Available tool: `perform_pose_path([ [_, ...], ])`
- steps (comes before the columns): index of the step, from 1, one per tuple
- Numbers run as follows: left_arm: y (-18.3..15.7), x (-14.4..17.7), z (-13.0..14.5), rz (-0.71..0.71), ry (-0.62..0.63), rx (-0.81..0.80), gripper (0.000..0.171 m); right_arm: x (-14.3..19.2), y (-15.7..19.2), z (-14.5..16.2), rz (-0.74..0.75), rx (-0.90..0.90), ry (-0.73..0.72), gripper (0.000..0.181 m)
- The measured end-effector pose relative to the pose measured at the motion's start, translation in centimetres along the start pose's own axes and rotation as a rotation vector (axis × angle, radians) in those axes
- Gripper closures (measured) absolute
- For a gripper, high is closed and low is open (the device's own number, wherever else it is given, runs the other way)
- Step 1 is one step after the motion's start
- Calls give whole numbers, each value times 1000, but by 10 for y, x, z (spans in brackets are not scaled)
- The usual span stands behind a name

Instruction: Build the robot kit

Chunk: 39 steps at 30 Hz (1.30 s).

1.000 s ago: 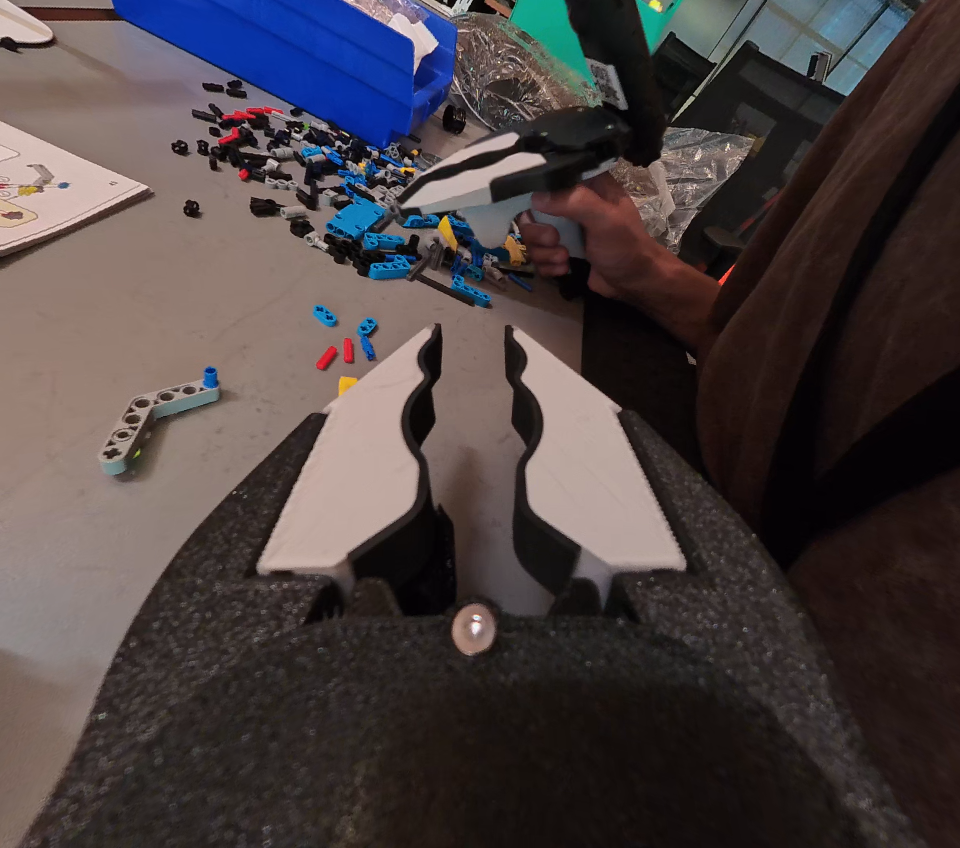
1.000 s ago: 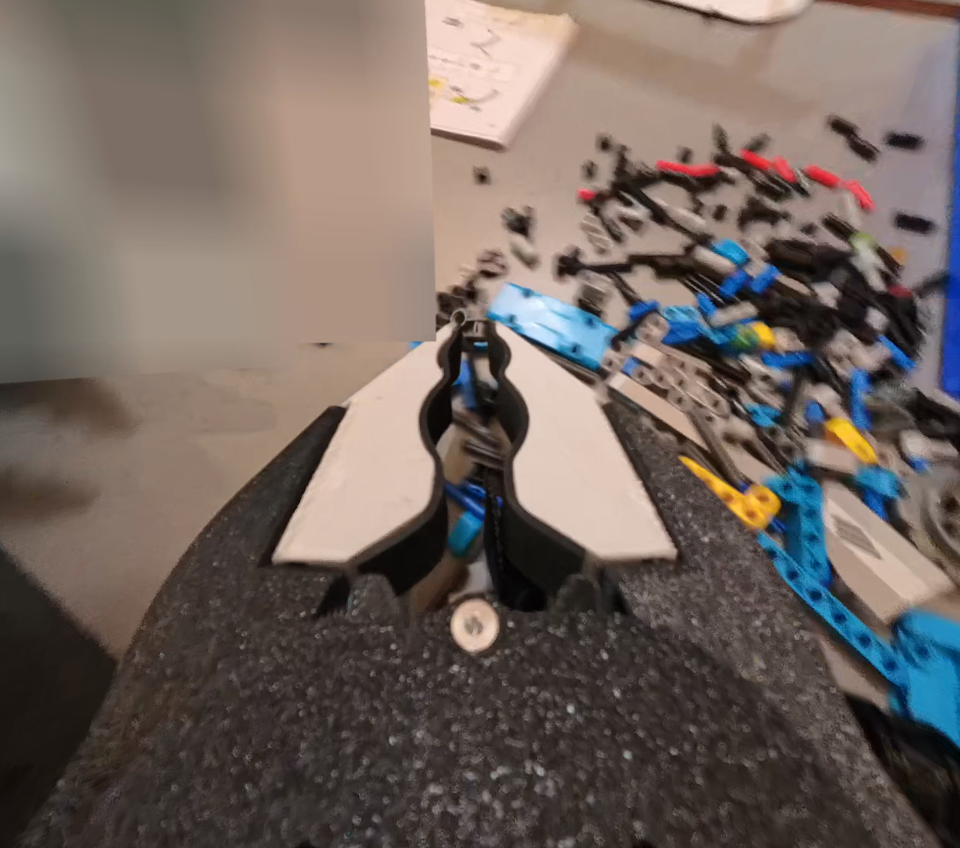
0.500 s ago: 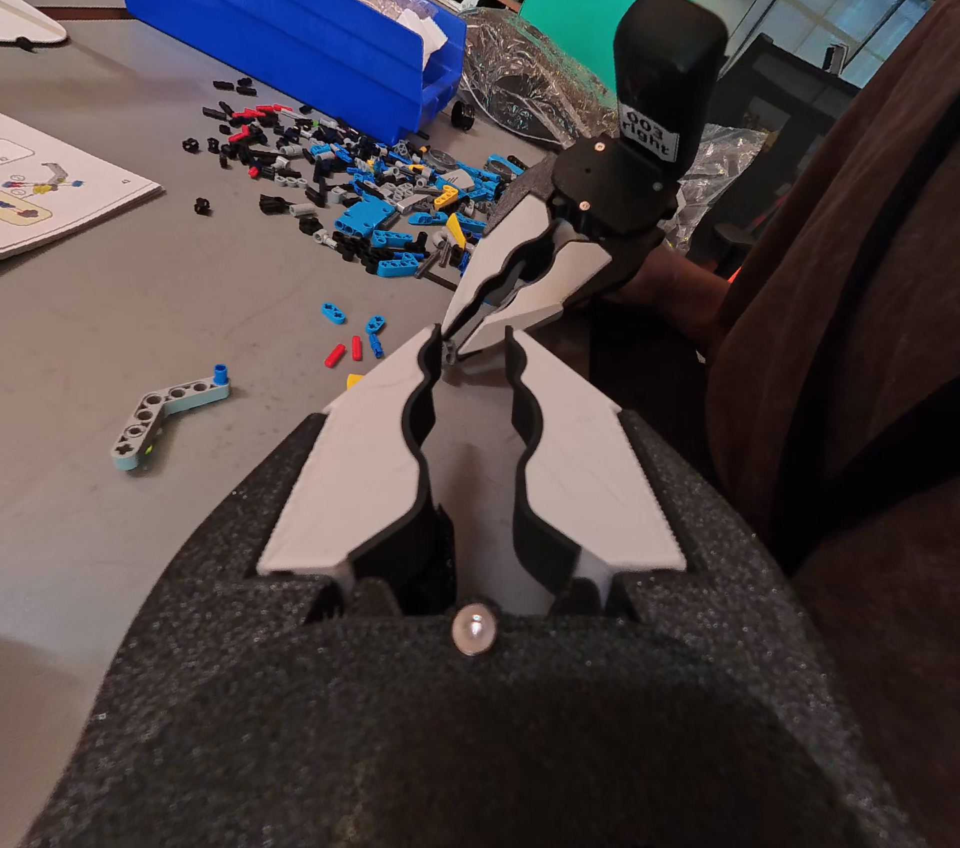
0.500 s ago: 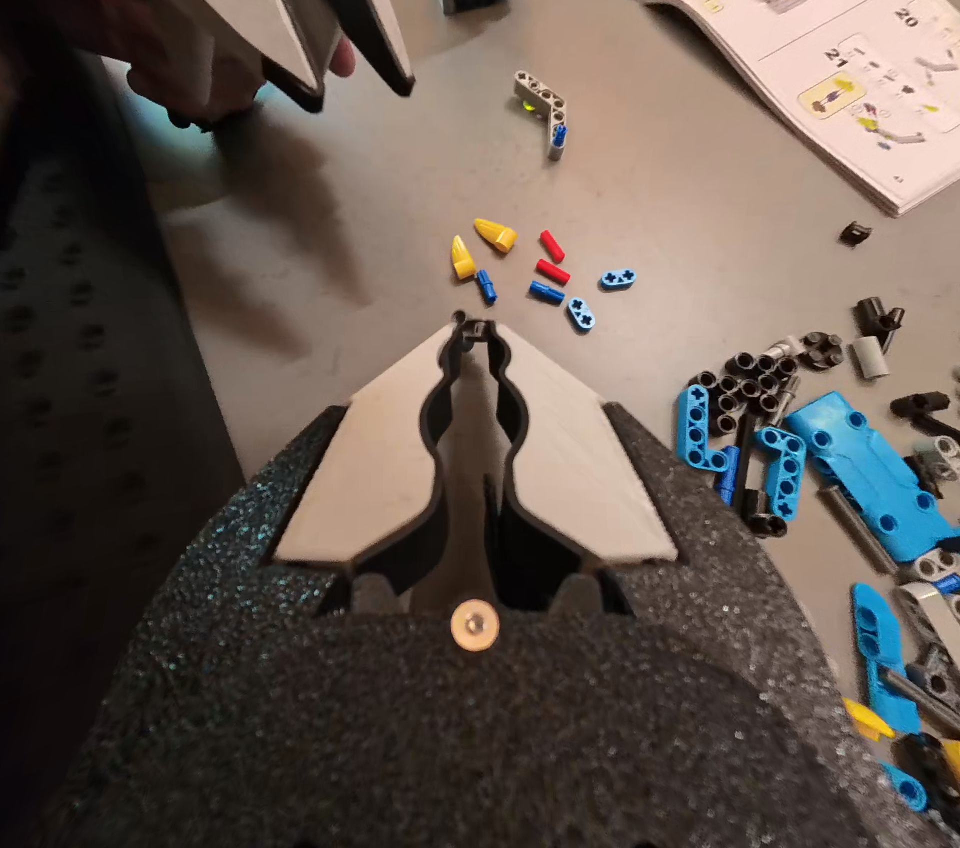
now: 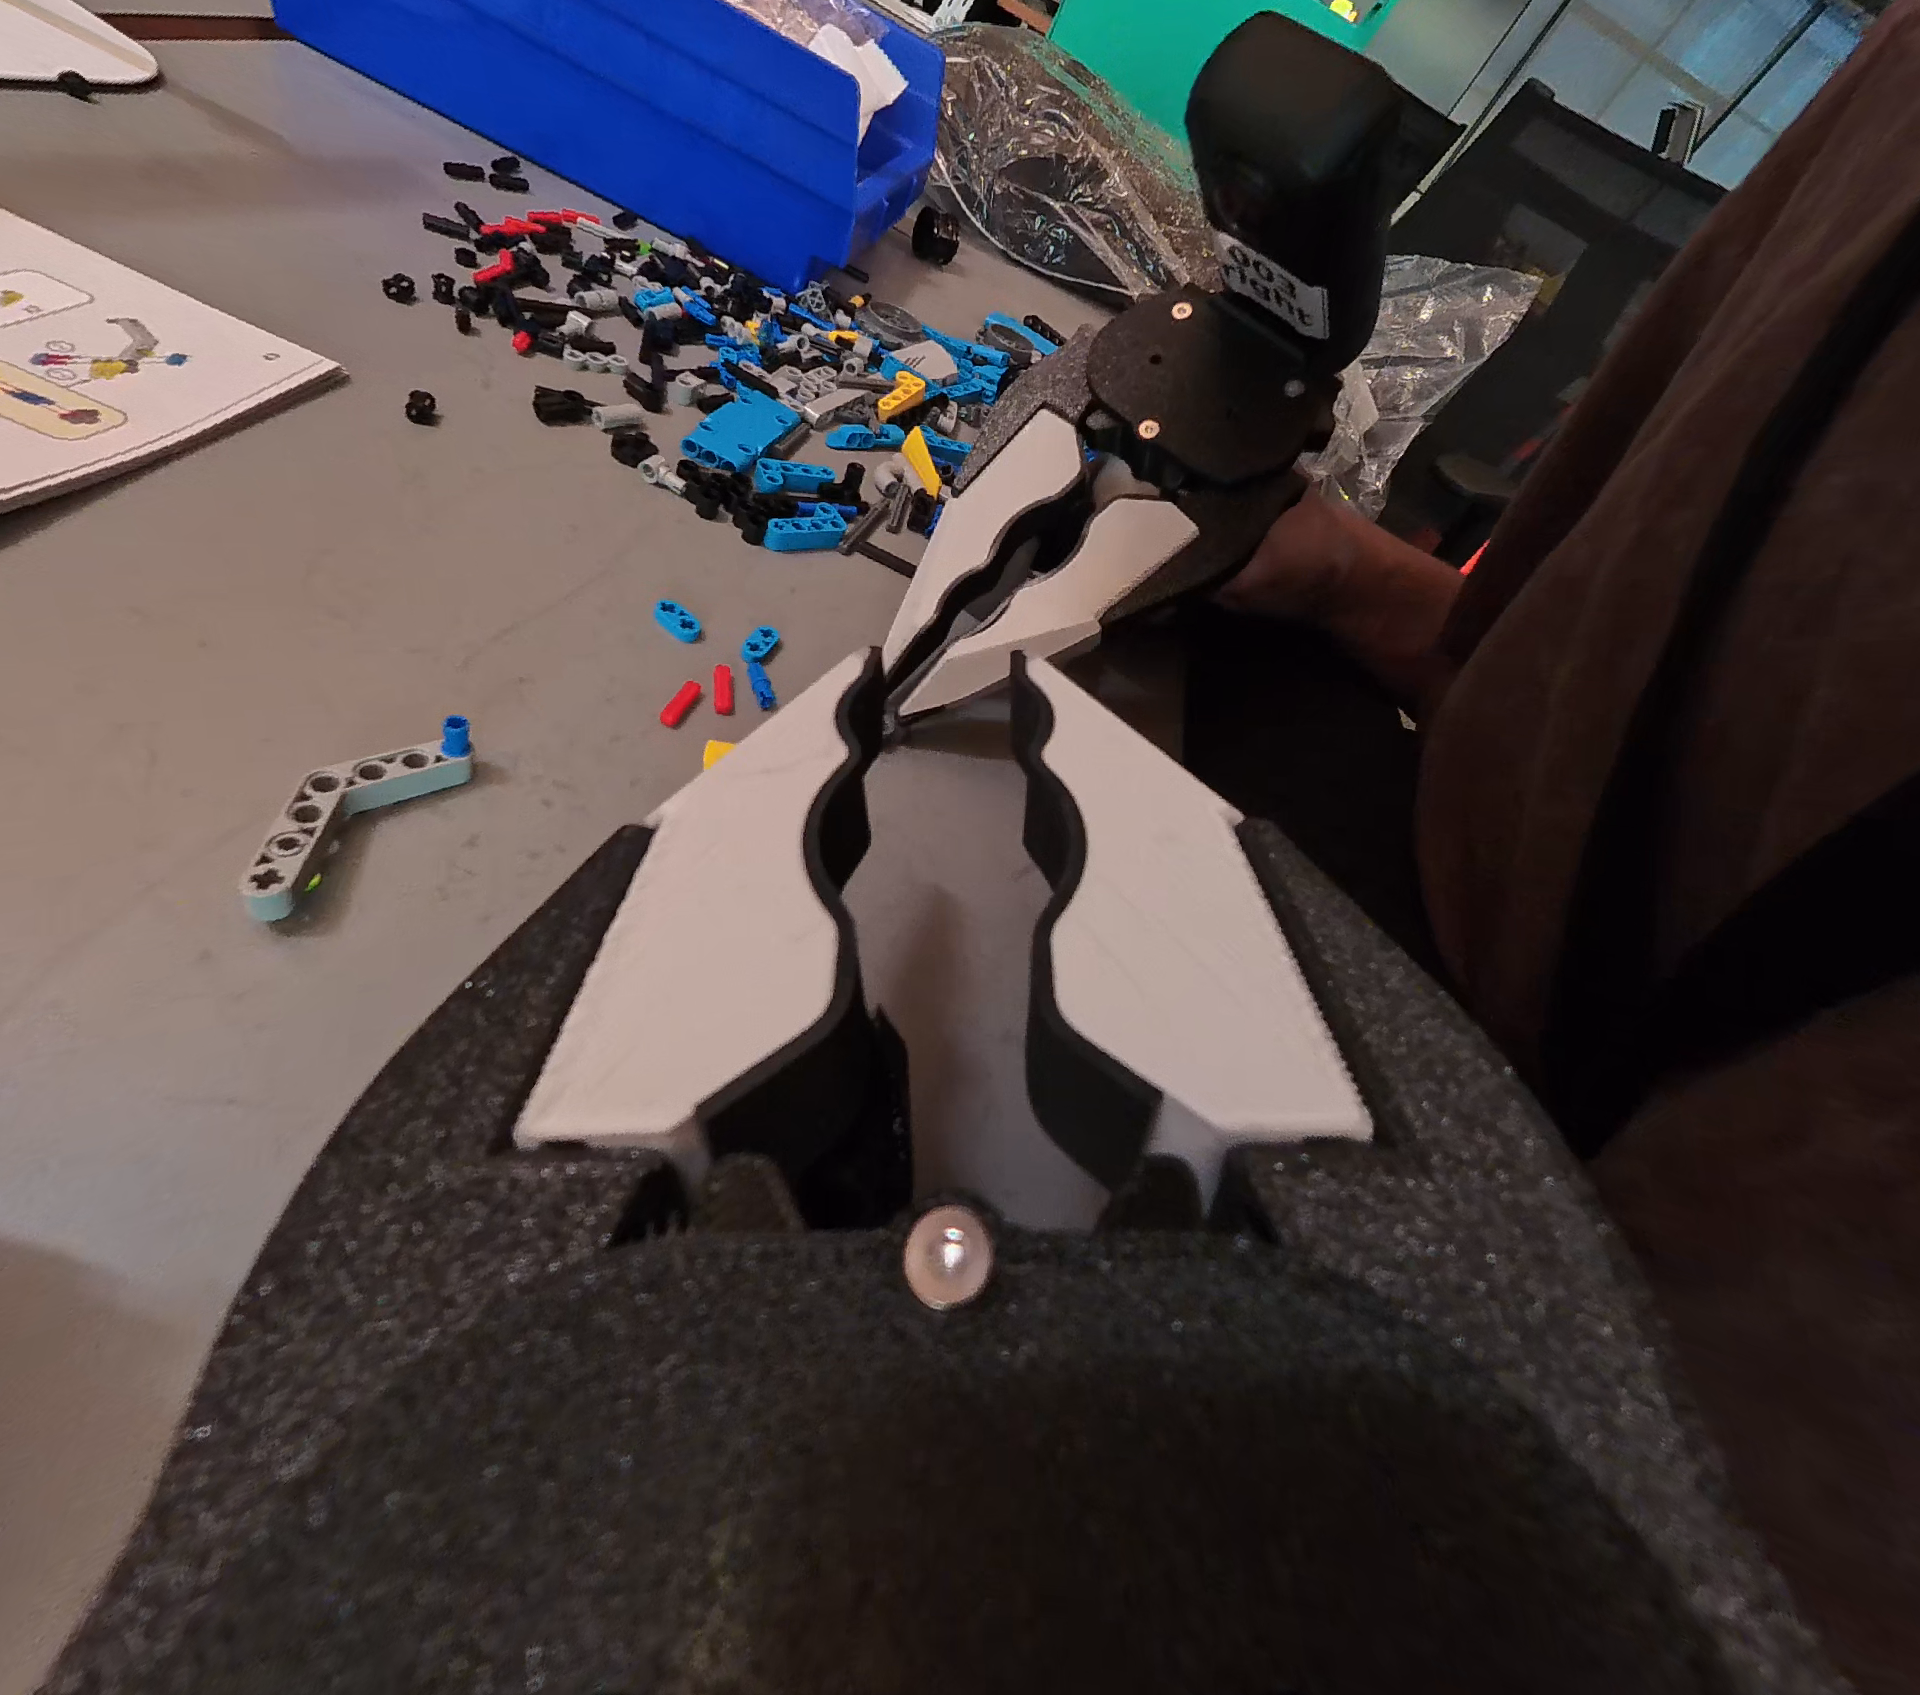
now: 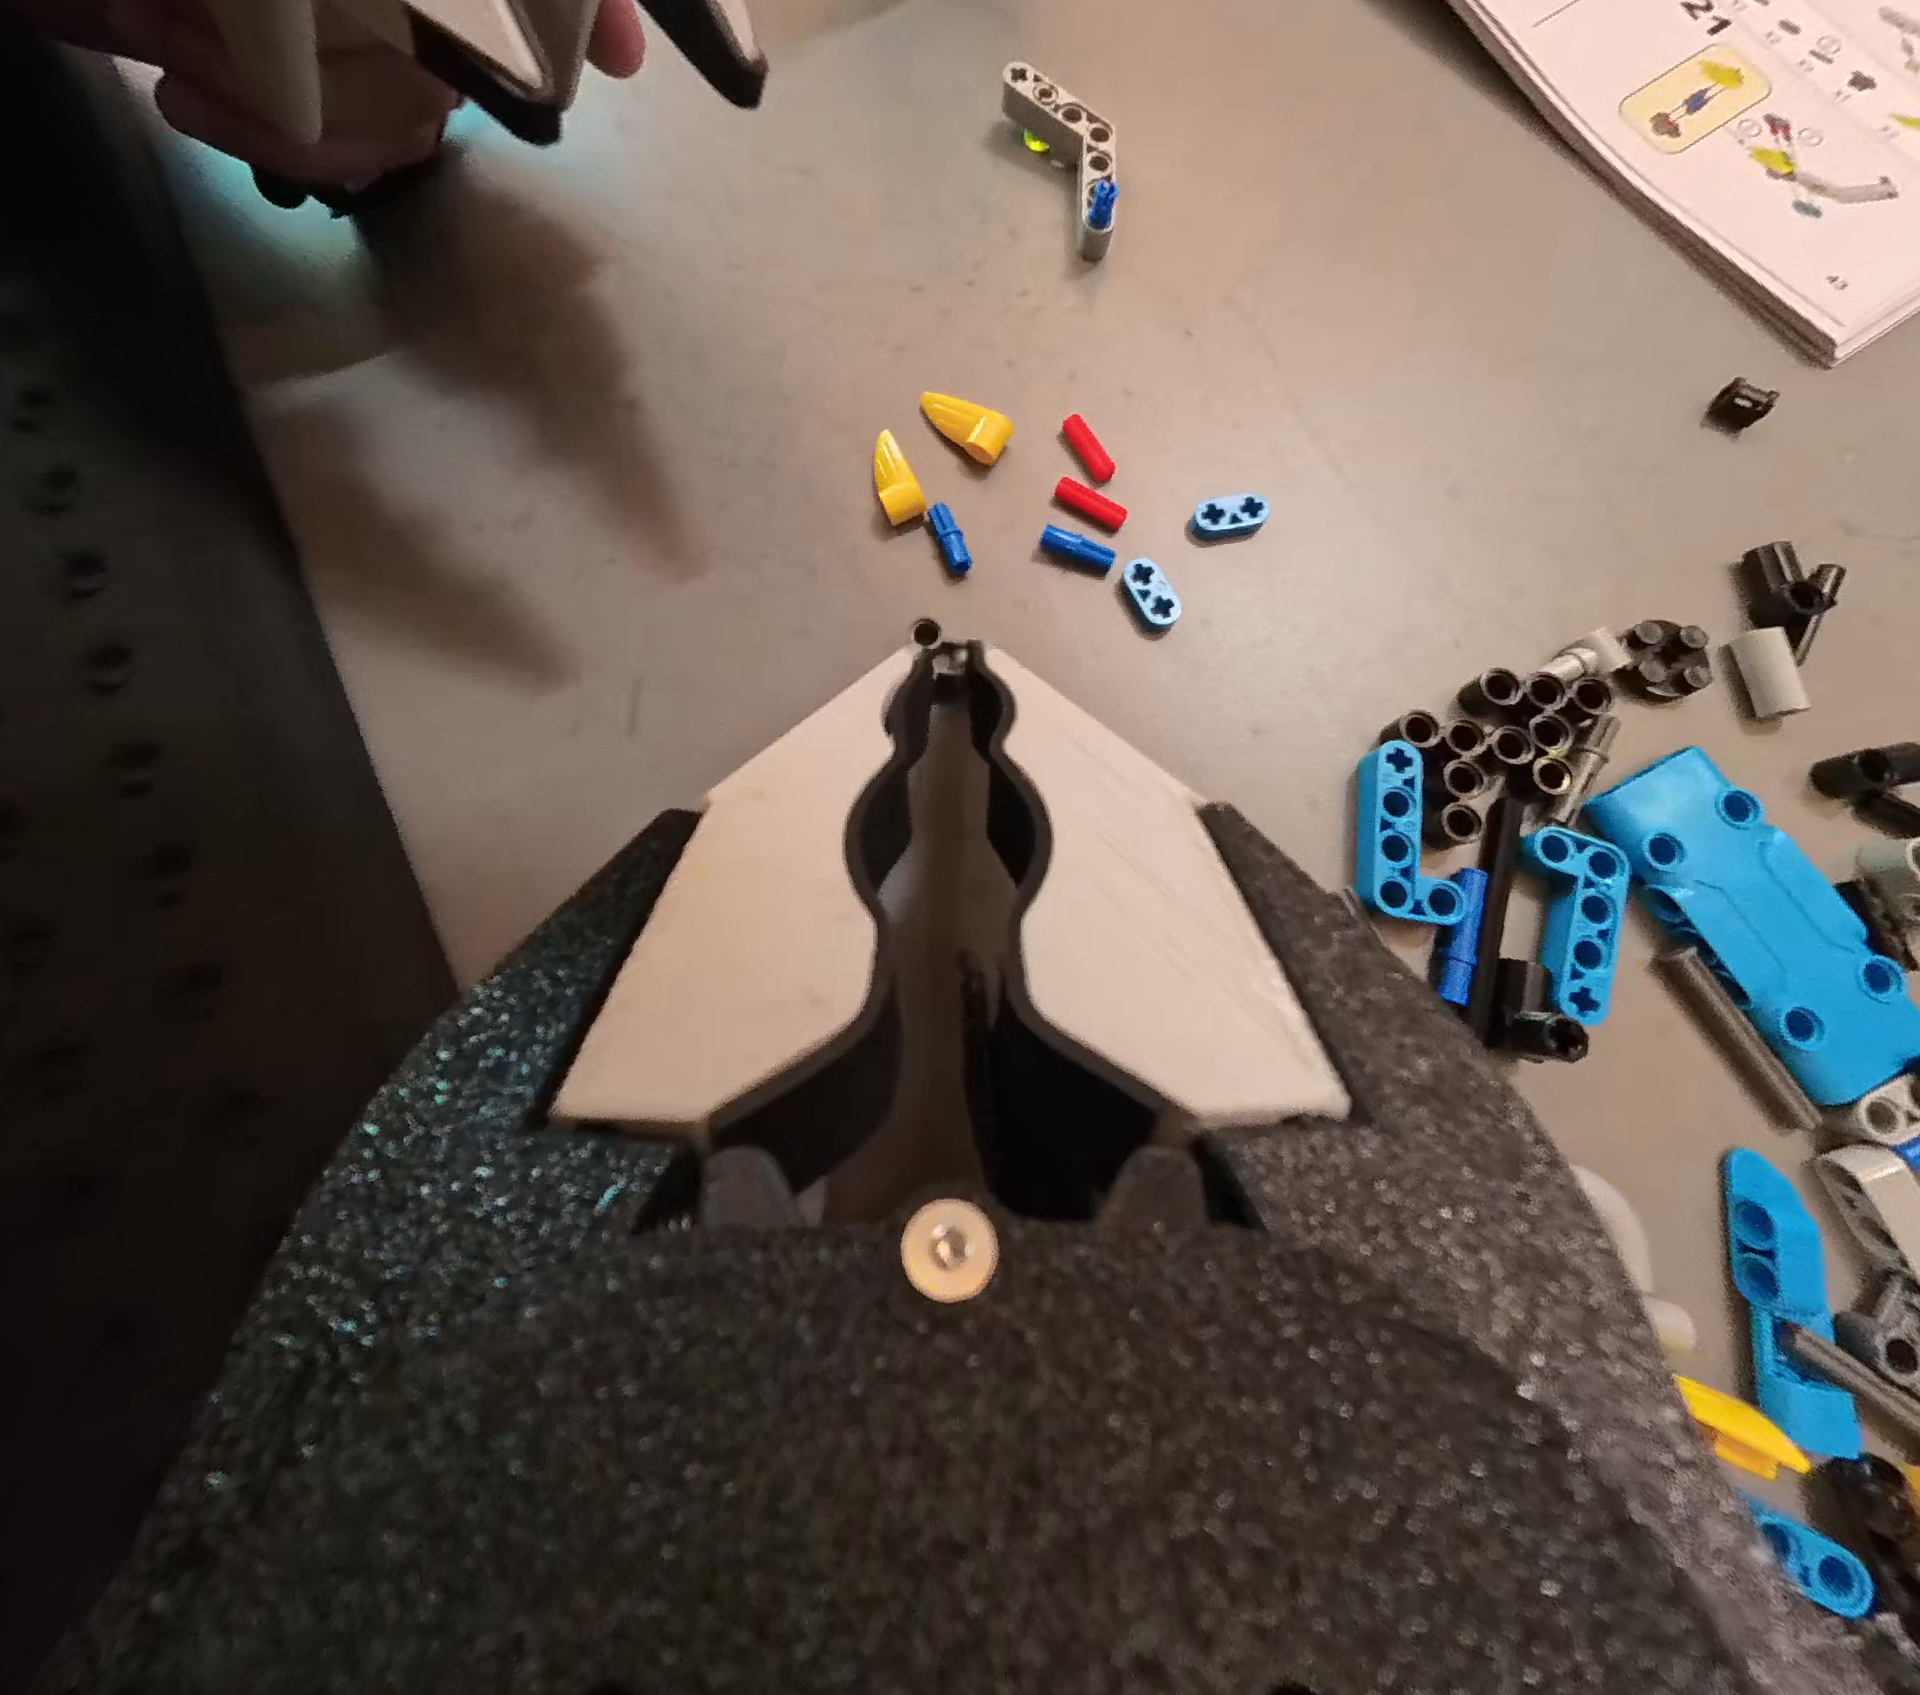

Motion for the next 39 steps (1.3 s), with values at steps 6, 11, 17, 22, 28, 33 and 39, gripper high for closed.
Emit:
perform_pose_path([
  [6,2,2,1,-15,-6,3,148,6,0,-3,11,-5,-41,169],
  [11,2,7,0,-48,-24,-27,148,18,-12,-7,76,-48,-115,167],
  [17,0,10,1,-96,-42,-81,148,22,-17,-7,132,-55,-121,167],
  [22,0,9,2,-159,-41,-137,148,23,-19,-6,167,-52,-105,167],
  [28,3,12,0,-235,-56,-184,148,24,-23,-5,201,-54,-95,167],
  [33,8,13,-1,-300,-67,-209,148,22,-23,-3,219,-42,-72,167],
  [39,12,15,-3,-381,-76,-272,148,16,-16,-4,165,-13,-58,157],
])
Point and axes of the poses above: each gripper's, where its closed fingertips meet, x back along the fingers, z out of its underside, y = z × x across the jaws, the point moved 5 cm from there along x, back along the fingers, and after that the axes turned 9 degrees about x, right-handed, at the moved point
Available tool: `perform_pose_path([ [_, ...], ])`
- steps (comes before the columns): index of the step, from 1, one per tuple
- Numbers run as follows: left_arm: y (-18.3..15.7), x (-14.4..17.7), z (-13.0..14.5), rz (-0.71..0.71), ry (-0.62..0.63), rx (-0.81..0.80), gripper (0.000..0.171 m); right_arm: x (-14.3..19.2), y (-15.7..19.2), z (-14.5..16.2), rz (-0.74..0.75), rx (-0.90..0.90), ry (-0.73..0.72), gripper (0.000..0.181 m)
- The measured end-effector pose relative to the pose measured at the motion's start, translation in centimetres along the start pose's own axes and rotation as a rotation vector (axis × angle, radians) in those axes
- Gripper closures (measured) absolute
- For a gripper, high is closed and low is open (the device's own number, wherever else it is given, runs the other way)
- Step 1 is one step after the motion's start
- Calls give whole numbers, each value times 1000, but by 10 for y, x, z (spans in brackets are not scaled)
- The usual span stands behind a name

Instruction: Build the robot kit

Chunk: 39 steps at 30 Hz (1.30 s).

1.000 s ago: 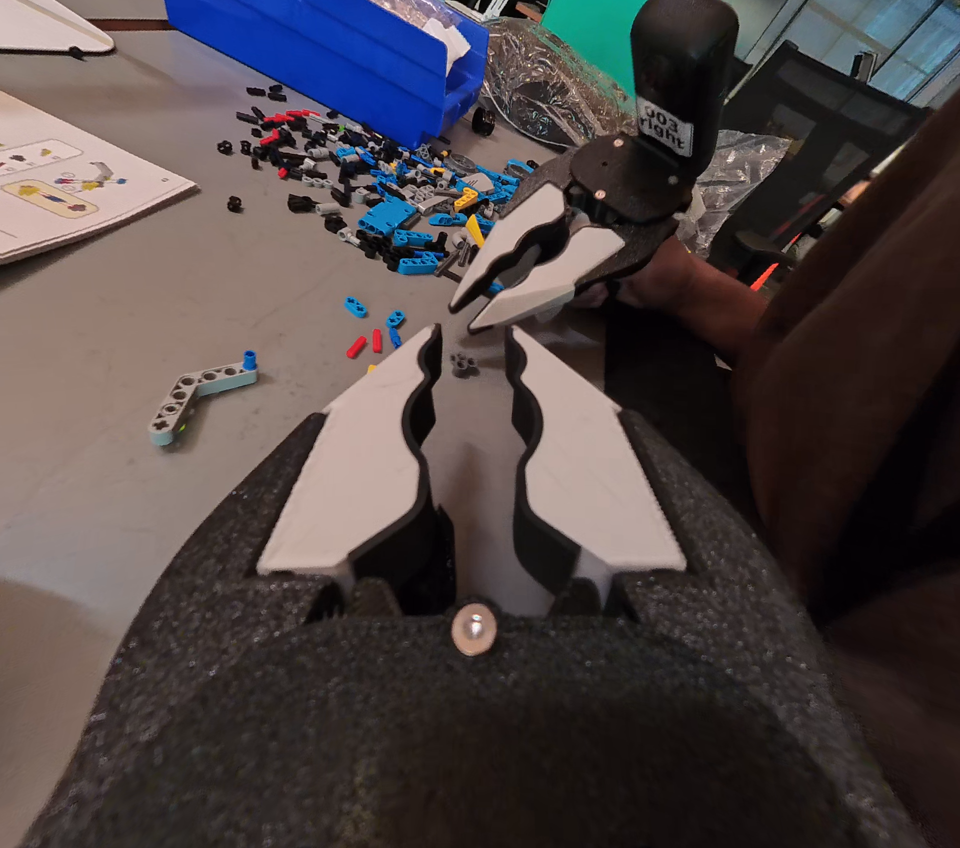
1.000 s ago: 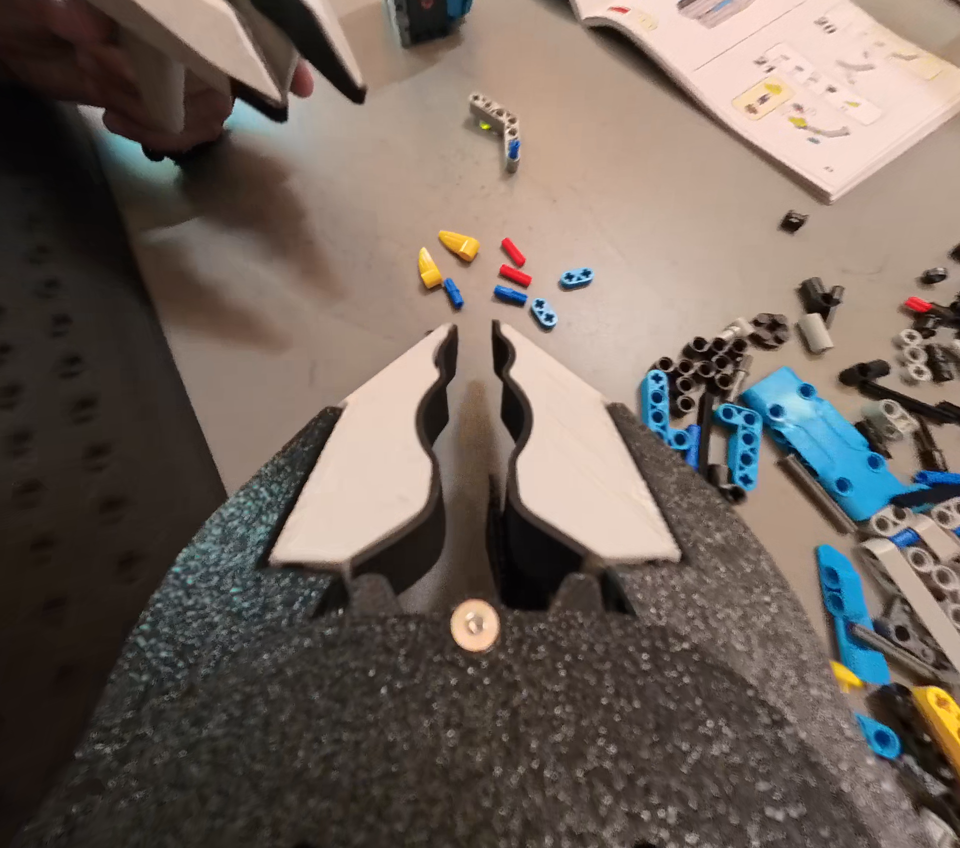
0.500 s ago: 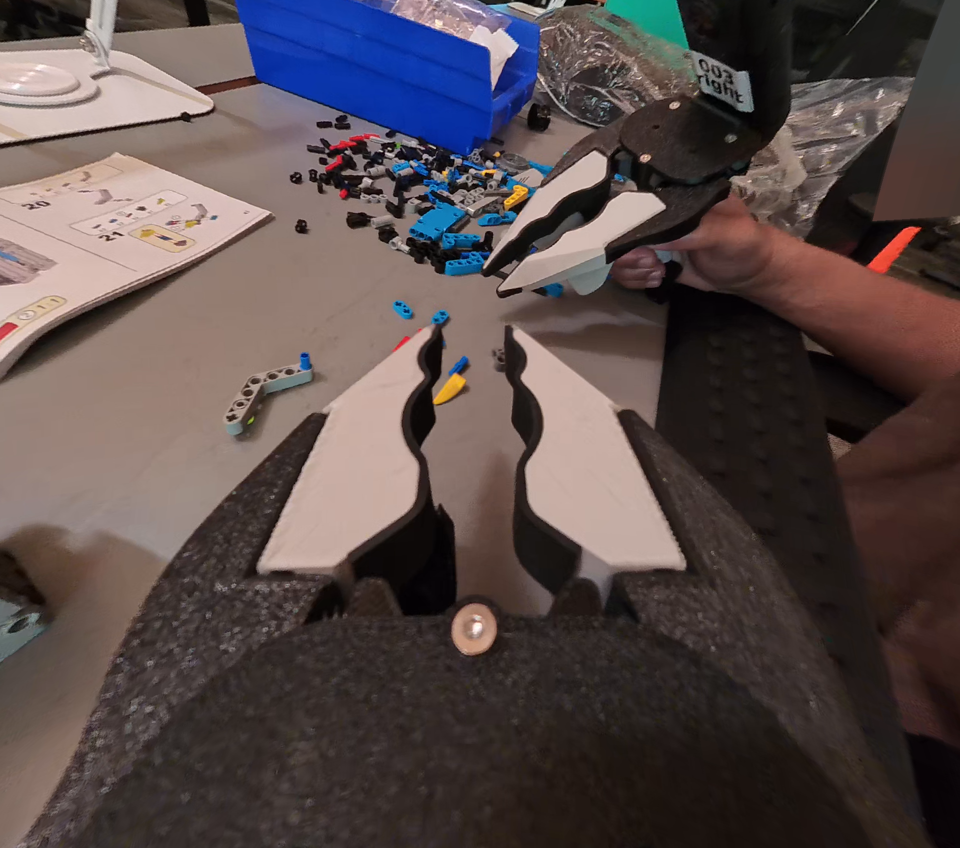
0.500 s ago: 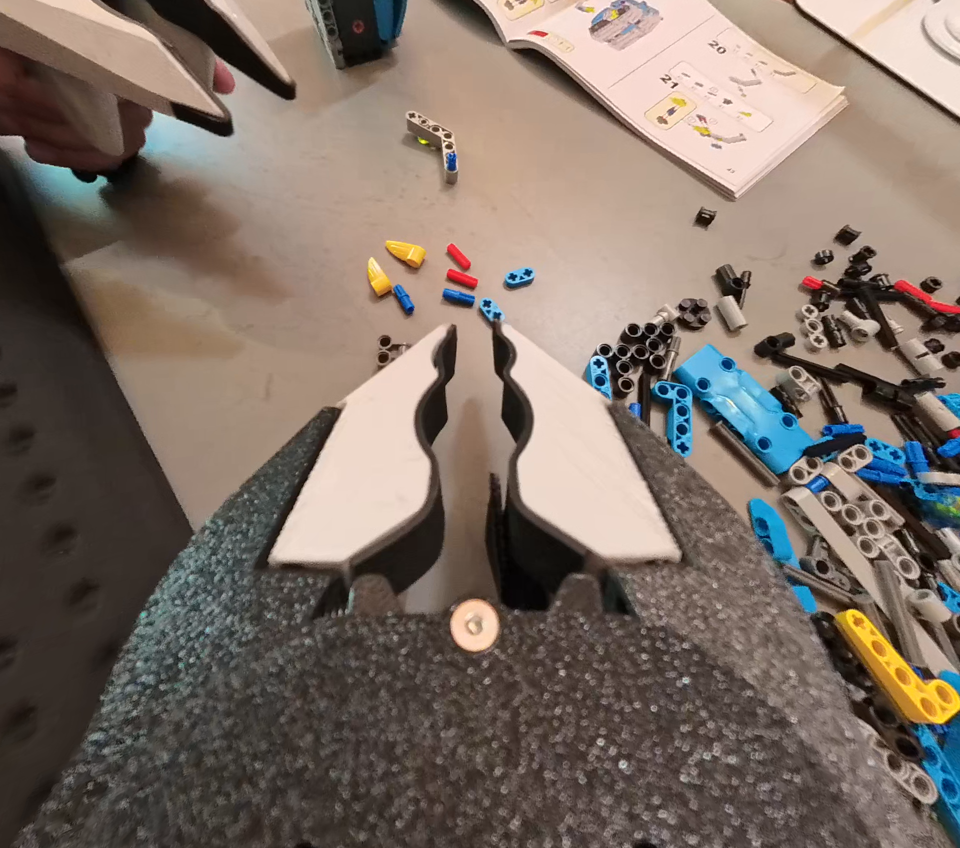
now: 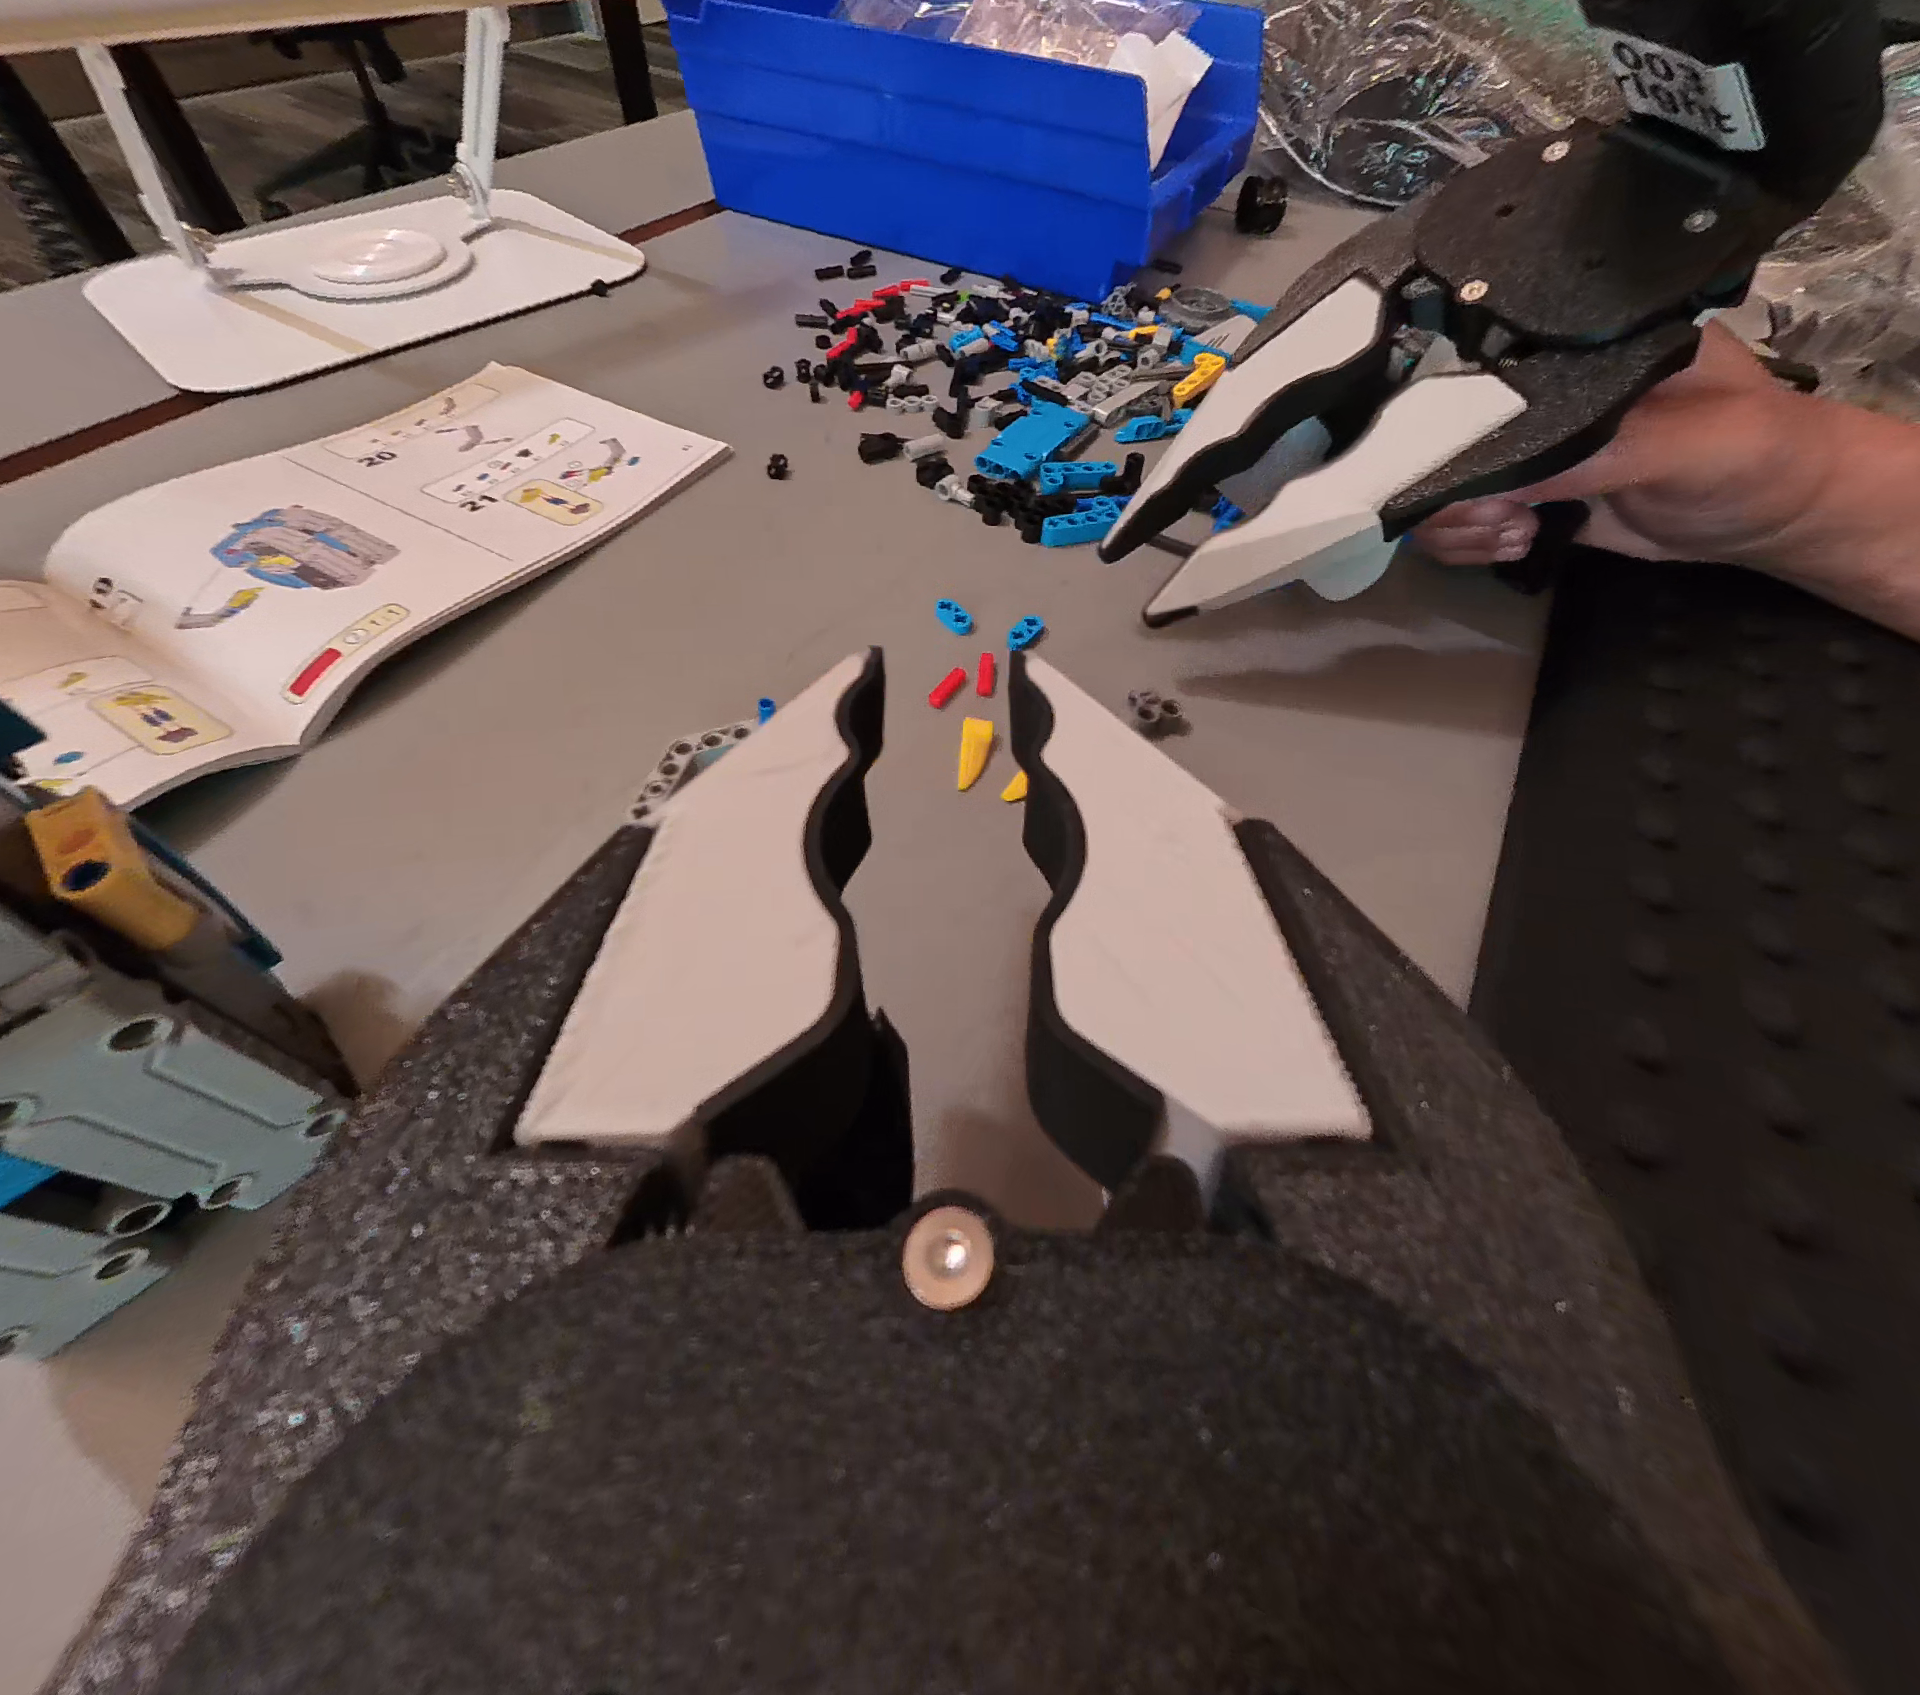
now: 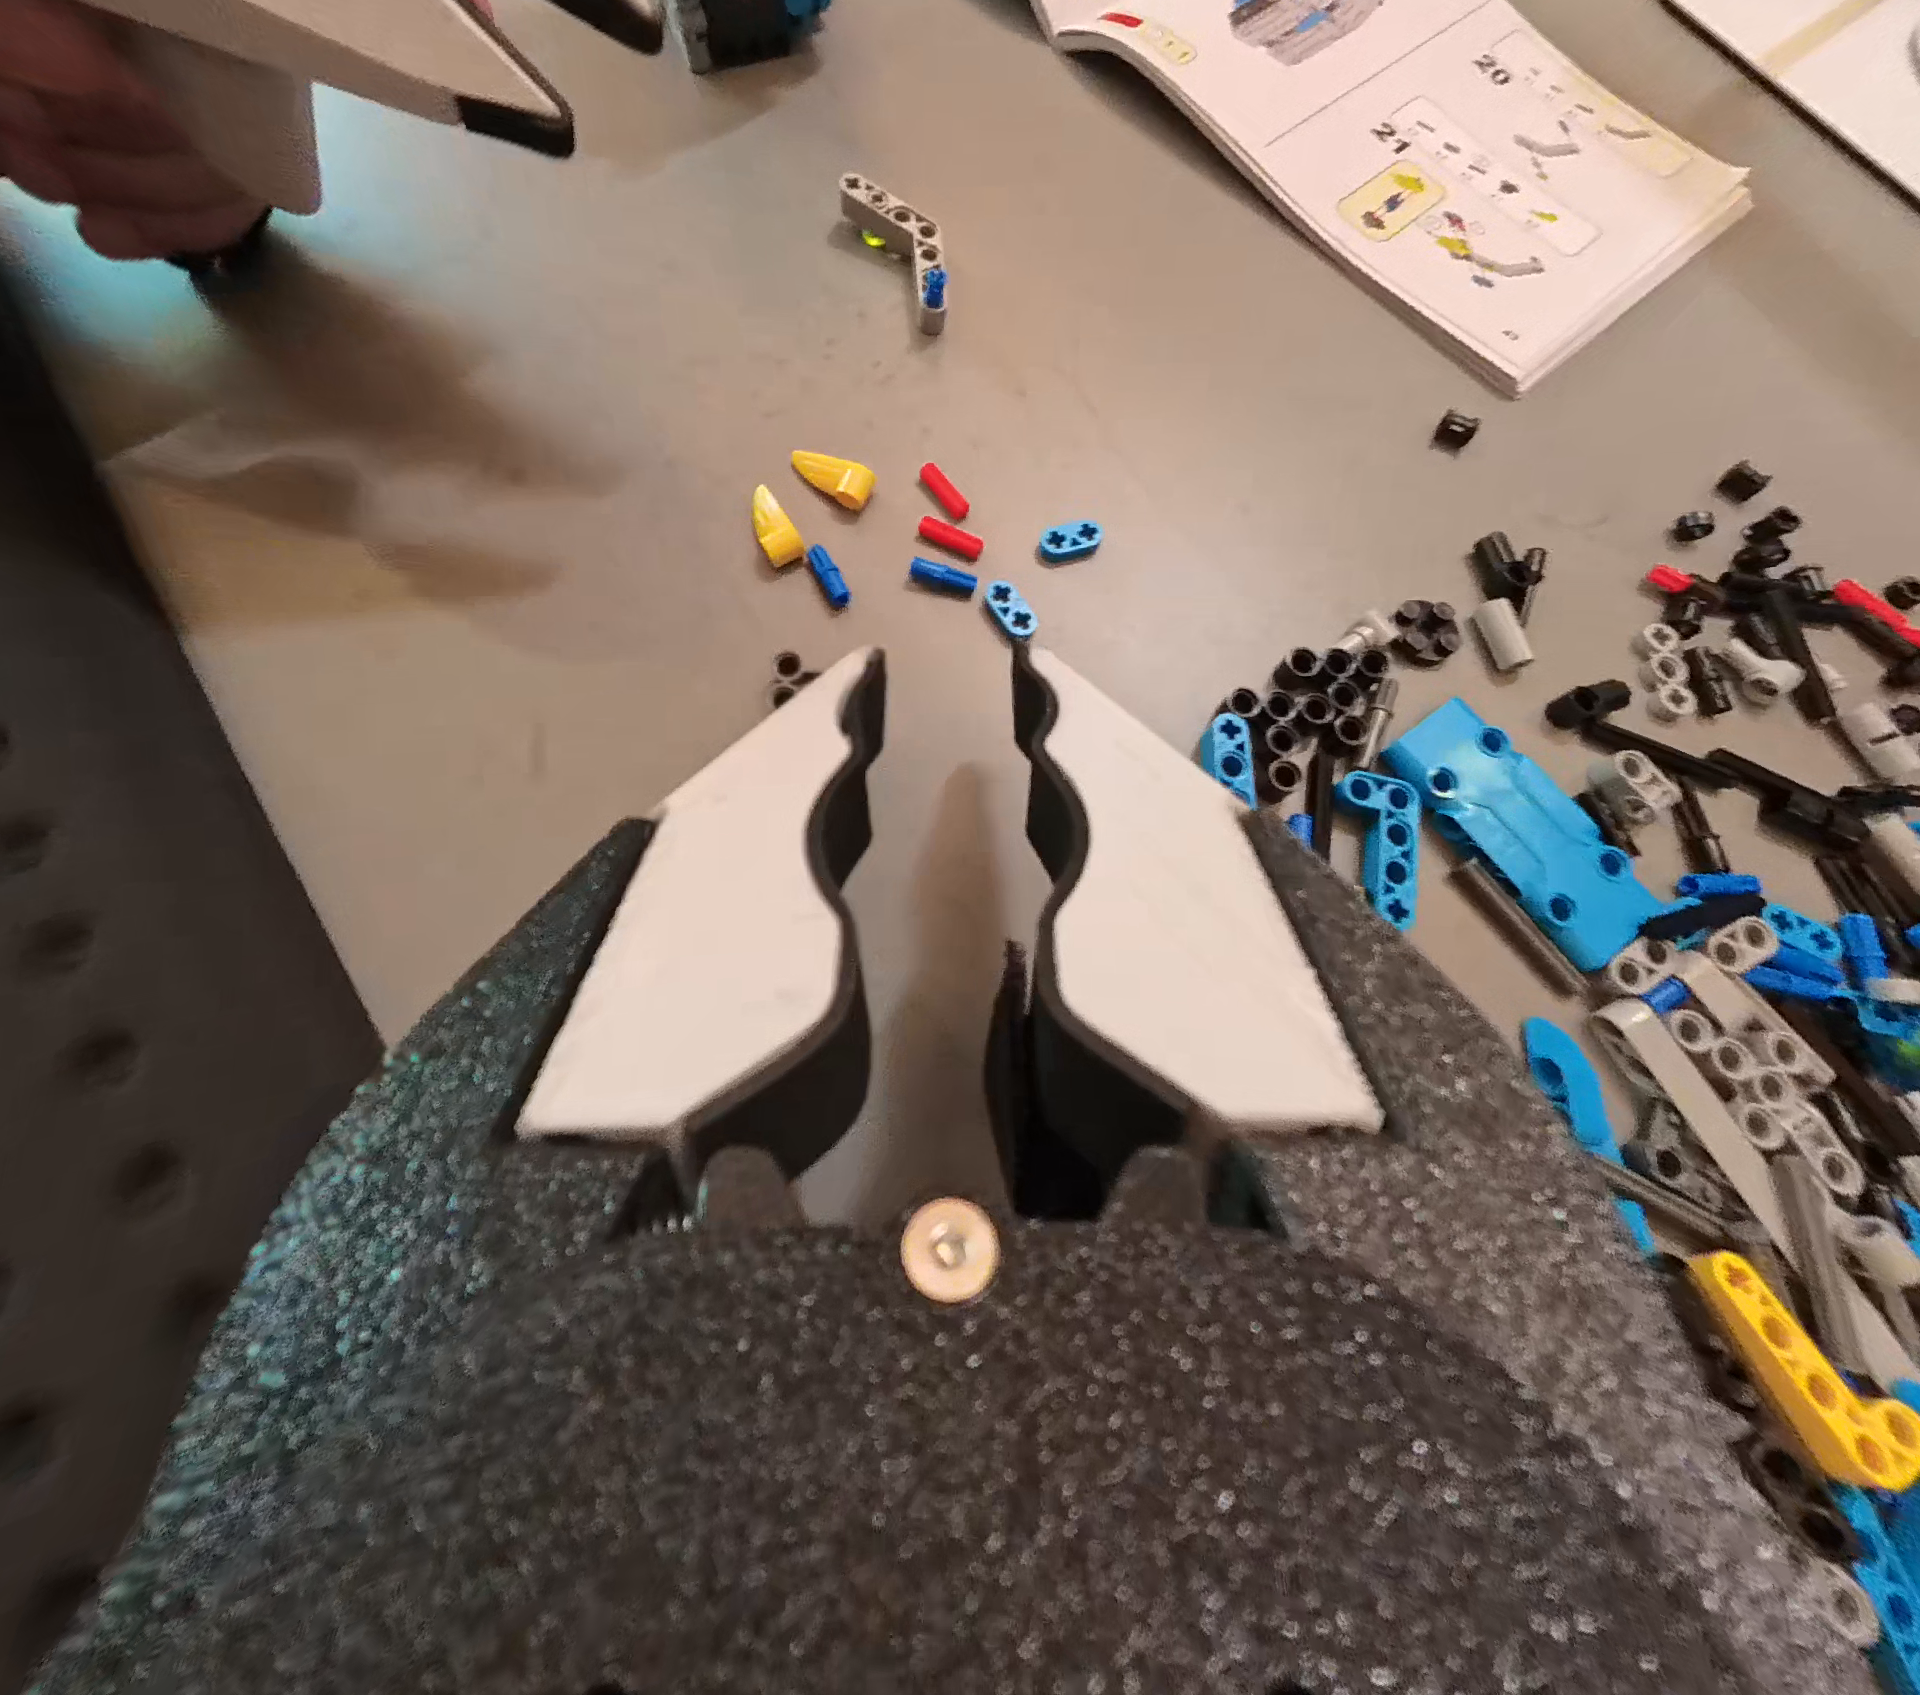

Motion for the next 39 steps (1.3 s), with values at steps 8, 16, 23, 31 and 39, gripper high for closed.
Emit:
perform_pose_path([
  [8,-3,0,1,-24,4,-54,148,-2,25,3,-182,31,34,153],
  [16,-3,-1,2,-11,25,-10,150,-6,19,6,-156,-1,53,153],
  [23,-3,-2,5,7,50,17,150,-6,19,5,-168,-7,43,153],
  [31,-3,-2,6,20,55,31,150,-10,27,8,-157,61,95,152],
  [39,-3,-1,5,40,44,52,150,-14,31,8,-181,51,109,160],
])
Point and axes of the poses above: each gripper's, where its closed fingertips meet, x back along the fingers, z out of its underside, y = z × x across the jaws, the point moved 5 cm from there along x, back along the fingers, and after that the axes turned 9 degrees about x, right-handed, at the moved point
